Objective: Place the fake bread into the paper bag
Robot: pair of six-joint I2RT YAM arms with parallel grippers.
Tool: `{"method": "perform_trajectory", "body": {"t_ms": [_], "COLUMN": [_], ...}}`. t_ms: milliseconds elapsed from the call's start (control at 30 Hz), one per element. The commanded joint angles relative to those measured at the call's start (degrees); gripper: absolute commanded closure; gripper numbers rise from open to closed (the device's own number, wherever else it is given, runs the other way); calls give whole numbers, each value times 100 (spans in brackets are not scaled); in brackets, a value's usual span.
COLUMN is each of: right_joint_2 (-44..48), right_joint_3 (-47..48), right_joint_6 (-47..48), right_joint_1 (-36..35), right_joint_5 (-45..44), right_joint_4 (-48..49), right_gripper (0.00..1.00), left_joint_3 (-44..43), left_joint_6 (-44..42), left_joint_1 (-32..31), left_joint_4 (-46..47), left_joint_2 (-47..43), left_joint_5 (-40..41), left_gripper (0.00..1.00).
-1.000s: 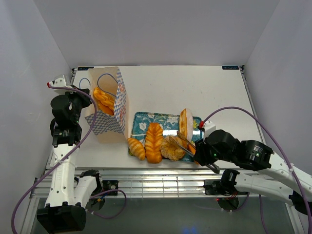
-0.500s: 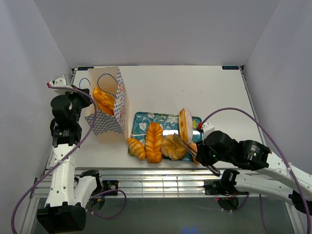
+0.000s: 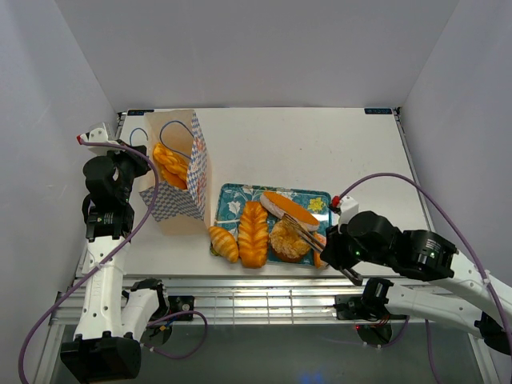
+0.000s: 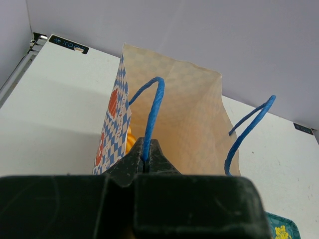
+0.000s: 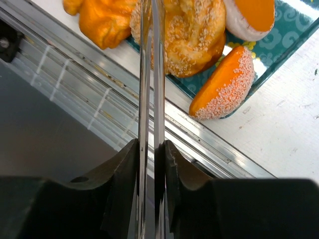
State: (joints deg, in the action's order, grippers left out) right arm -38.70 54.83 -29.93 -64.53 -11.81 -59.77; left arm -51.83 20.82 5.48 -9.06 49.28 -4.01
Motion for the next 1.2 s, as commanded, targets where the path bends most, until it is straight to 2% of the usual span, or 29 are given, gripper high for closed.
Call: {"method": "perform_trajectory", "body": {"t_ms": [0, 300, 533, 1000, 1067, 1167], "right_joint_2": [275, 336, 574, 363, 345, 345], "right_joint_3": [397, 222, -139, -772, -746, -658], "right_joint_6": [-12, -477, -759, -777, -786, -786], "right_joint_1": [-7, -15, -7, -7, -7, -7], "right_joint_5": [-75, -690, -866, -761, -770, -744], "right_joint_4": [308, -289, -264, 264, 281, 317], "right_gripper": [66, 48, 45, 44, 47, 58], "left_joint_3": [59, 68, 59, 68, 59, 59], "left_joint_6": [-52, -52, -43, -43, -43, -52], "left_joint_1": [-29, -29, -29, -55, -55, -47], "left_joint_4": [-78, -61, -70, -61, -70, -70], "left_joint_2": [-94, -94, -67, -50, -58, -59], "left_joint_5": [41, 14, -12, -30, -12, -12], "left_gripper": [100, 100, 100, 100, 100, 100]}}
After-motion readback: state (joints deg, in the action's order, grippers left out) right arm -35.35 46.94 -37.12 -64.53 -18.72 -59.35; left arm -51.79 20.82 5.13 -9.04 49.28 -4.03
